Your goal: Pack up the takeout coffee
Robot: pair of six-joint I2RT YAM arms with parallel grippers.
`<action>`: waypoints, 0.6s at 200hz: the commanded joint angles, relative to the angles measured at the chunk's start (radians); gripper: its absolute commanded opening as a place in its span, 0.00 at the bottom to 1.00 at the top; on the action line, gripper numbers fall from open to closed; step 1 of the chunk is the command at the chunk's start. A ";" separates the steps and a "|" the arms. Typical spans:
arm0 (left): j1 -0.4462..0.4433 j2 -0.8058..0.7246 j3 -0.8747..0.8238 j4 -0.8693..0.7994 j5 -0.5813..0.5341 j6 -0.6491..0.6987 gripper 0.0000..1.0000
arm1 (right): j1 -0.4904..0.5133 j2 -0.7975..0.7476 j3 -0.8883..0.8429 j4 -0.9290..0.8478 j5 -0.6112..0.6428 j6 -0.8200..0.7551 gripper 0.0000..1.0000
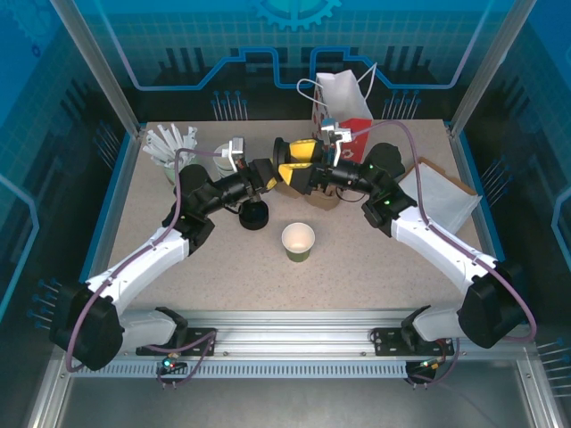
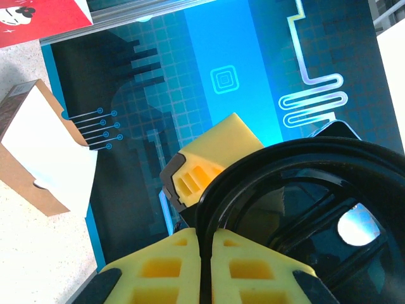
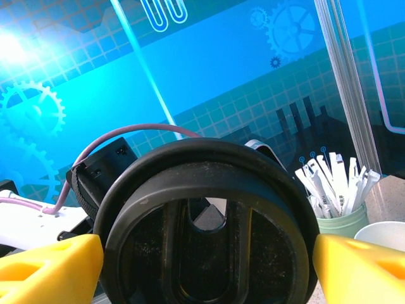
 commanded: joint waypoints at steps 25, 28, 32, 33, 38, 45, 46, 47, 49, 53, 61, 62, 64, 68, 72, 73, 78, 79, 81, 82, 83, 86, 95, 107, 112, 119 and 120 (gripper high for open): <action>-0.008 0.012 -0.015 0.056 0.031 -0.015 0.10 | 0.022 0.002 0.016 -0.010 -0.008 -0.017 0.75; -0.008 0.013 -0.015 0.057 0.031 -0.017 0.10 | 0.023 0.002 0.017 -0.013 -0.005 -0.019 0.74; -0.008 0.014 -0.015 0.059 0.030 -0.016 0.10 | 0.023 -0.001 0.016 -0.016 -0.003 -0.020 0.73; -0.008 0.014 -0.016 0.059 0.029 -0.016 0.10 | 0.023 -0.001 0.016 -0.018 -0.001 -0.020 0.73; -0.008 0.014 -0.017 0.060 0.029 -0.016 0.10 | 0.021 -0.001 0.016 -0.021 0.002 -0.023 0.72; -0.009 0.015 -0.019 0.061 0.028 -0.017 0.10 | 0.019 -0.005 0.014 -0.026 0.005 -0.025 0.71; -0.009 0.016 -0.019 0.061 0.028 -0.016 0.11 | 0.020 -0.005 0.014 -0.026 0.006 -0.025 0.71; -0.008 0.017 -0.020 0.061 0.028 -0.017 0.11 | 0.020 -0.005 0.014 -0.026 0.007 -0.025 0.70; -0.008 0.017 -0.020 0.063 0.027 -0.018 0.11 | 0.018 -0.006 0.014 -0.027 0.008 -0.025 0.70; -0.008 0.017 -0.022 0.065 0.026 -0.018 0.12 | 0.018 -0.008 0.014 -0.030 0.009 -0.025 0.70; -0.009 0.020 -0.026 0.069 0.025 -0.018 0.14 | 0.015 -0.010 0.015 -0.040 0.014 -0.028 0.69; -0.009 0.020 -0.027 0.069 0.025 -0.019 0.14 | 0.015 -0.010 0.015 -0.041 0.014 -0.028 0.69; -0.008 0.021 -0.027 0.070 0.023 -0.019 0.14 | 0.014 -0.012 0.015 -0.044 0.017 -0.029 0.68; -0.008 0.022 -0.029 0.072 0.024 -0.021 0.15 | 0.012 -0.016 0.015 -0.051 0.021 -0.031 0.68; -0.009 0.024 -0.031 0.075 0.022 -0.022 0.16 | 0.009 -0.018 0.014 -0.060 0.027 -0.033 0.67; -0.009 0.024 -0.031 0.075 0.022 -0.022 0.17 | 0.008 -0.019 0.014 -0.062 0.030 -0.033 0.67; -0.008 0.027 -0.035 0.078 0.021 -0.024 0.19 | 0.004 -0.023 0.014 -0.070 0.035 -0.034 0.67; -0.008 0.027 -0.036 0.078 0.021 -0.025 0.19 | 0.003 -0.024 0.015 -0.072 0.036 -0.034 0.67; -0.008 0.028 -0.036 0.078 0.021 -0.025 0.20 | 0.001 -0.025 0.014 -0.076 0.037 -0.035 0.67; -0.008 0.029 -0.037 0.078 0.020 -0.024 0.20 | 0.001 -0.026 0.013 -0.077 0.037 -0.035 0.67; -0.008 0.029 -0.037 0.079 0.020 -0.026 0.21 | -0.001 -0.027 0.012 -0.079 0.038 -0.035 0.67; -0.006 0.030 -0.039 0.081 0.019 -0.026 0.23 | -0.004 -0.030 0.011 -0.083 0.040 -0.035 0.66; -0.005 0.033 -0.047 0.084 0.016 -0.024 0.26 | -0.015 -0.039 0.010 -0.102 0.048 -0.035 0.66; 0.004 0.034 -0.061 0.082 0.012 -0.018 0.33 | -0.031 -0.056 0.001 -0.129 0.059 -0.036 0.65; 0.010 0.033 -0.066 0.080 0.010 -0.016 0.37 | -0.041 -0.064 -0.004 -0.145 0.067 -0.038 0.65; 0.022 0.032 -0.079 0.075 0.008 -0.010 0.40 | -0.057 -0.081 -0.011 -0.170 0.077 -0.041 0.64; 0.024 0.031 -0.081 0.073 0.006 -0.008 0.40 | -0.059 -0.082 -0.012 -0.176 0.078 -0.042 0.64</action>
